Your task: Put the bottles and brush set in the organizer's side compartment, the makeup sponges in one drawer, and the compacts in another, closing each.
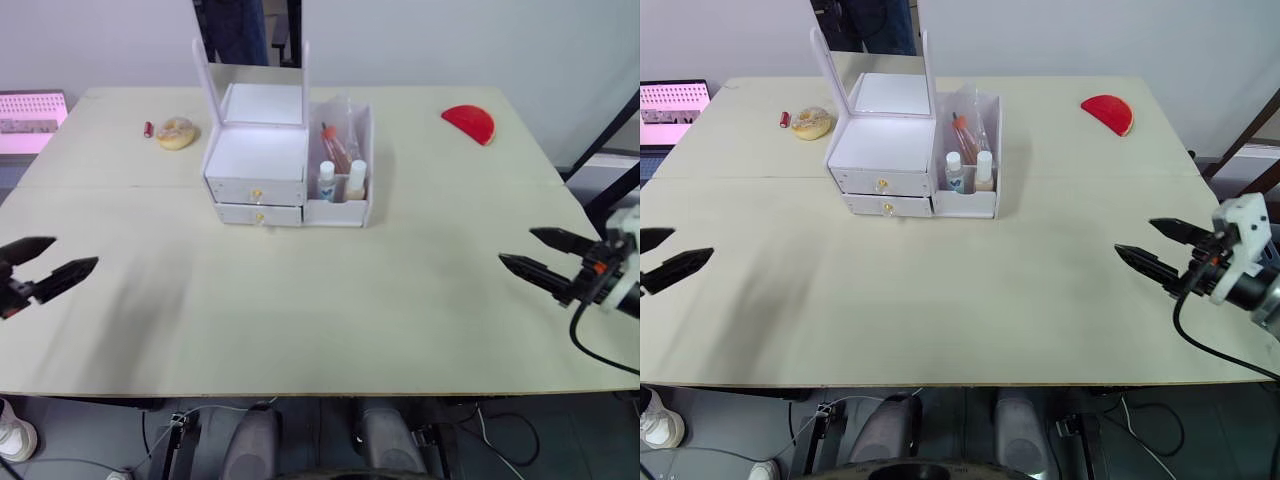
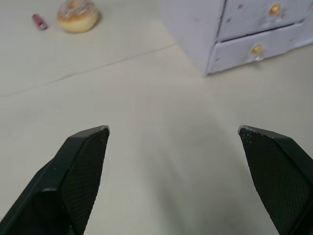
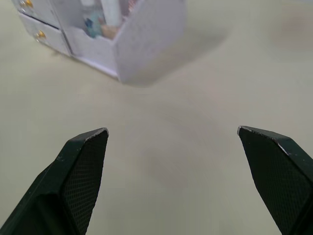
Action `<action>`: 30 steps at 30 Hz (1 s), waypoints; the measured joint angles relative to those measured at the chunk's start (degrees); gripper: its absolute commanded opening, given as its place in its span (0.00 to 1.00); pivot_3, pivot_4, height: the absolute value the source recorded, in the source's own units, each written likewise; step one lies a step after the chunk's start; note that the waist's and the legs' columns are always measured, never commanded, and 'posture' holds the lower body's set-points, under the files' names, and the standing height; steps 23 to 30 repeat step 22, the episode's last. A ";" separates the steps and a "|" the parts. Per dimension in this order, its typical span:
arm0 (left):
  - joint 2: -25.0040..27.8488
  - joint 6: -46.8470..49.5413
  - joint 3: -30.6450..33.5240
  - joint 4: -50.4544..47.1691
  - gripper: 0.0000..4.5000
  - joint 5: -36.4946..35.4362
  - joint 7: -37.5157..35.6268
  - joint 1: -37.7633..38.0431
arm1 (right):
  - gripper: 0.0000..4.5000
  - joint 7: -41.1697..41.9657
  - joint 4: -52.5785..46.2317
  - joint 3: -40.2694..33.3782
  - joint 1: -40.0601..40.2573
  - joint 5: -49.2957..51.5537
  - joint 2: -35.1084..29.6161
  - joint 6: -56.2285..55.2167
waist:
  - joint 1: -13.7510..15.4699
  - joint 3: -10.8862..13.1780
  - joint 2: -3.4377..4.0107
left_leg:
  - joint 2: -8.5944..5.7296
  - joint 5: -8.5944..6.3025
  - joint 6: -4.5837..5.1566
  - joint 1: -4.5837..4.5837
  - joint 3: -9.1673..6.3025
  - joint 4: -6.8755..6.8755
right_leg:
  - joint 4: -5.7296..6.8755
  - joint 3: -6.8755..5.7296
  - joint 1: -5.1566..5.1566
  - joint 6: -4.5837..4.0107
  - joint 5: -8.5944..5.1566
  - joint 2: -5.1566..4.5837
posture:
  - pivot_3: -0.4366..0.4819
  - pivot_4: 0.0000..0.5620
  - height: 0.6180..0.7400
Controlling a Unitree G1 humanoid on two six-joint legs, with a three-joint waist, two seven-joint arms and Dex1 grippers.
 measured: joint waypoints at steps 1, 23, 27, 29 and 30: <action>-0.51 -0.01 0.66 -0.37 0.99 -0.11 0.19 1.29 | 1.00 0.80 1.02 -0.13 0.16 -0.62 0.04 -1.05 | -0.01 0.00 0.00 | 0.00 0.00 0.00 0.00 0.01 0.03 | 0.01 0.00 0.00 0.00 0.00 -0.01 | 0.48 0.27 1.00; -1.69 -3.37 -0.83 -3.12 0.99 -1.31 3.19 3.07 | 1.00 3.02 3.33 -0.18 0.10 -3.11 0.21 -3.87 | 0.06 -0.01 -0.01 | 0.00 -0.01 -0.02 0.01 0.02 0.07 | 0.00 0.00 0.01 -0.02 0.01 -0.02 | 0.48 0.27 1.00; -1.69 -3.37 -0.83 -3.12 0.99 -1.31 3.19 3.07 | 1.00 3.02 3.33 -0.18 0.10 -3.11 0.21 -3.87 | 0.06 -0.01 -0.01 | 0.00 -0.01 -0.02 0.01 0.02 0.07 | 0.00 0.00 0.01 -0.02 0.01 -0.02 | 0.48 0.27 1.00; -1.69 -3.37 -0.83 -3.12 0.99 -1.31 3.19 3.07 | 1.00 3.02 3.33 -0.18 0.10 -3.11 0.21 -3.87 | 0.06 -0.01 -0.01 | 0.00 -0.01 -0.02 0.01 0.02 0.07 | 0.00 0.00 0.01 -0.02 0.01 -0.02 | 0.48 0.27 1.00; -1.69 -3.37 -0.83 -3.12 0.99 -1.31 3.19 3.07 | 1.00 3.02 3.33 -0.18 0.10 -3.11 0.21 -3.87 | 0.06 -0.01 -0.01 | 0.00 -0.01 -0.02 0.01 0.02 0.07 | 0.00 0.00 0.01 -0.02 0.01 -0.02 | 0.48 0.27 1.00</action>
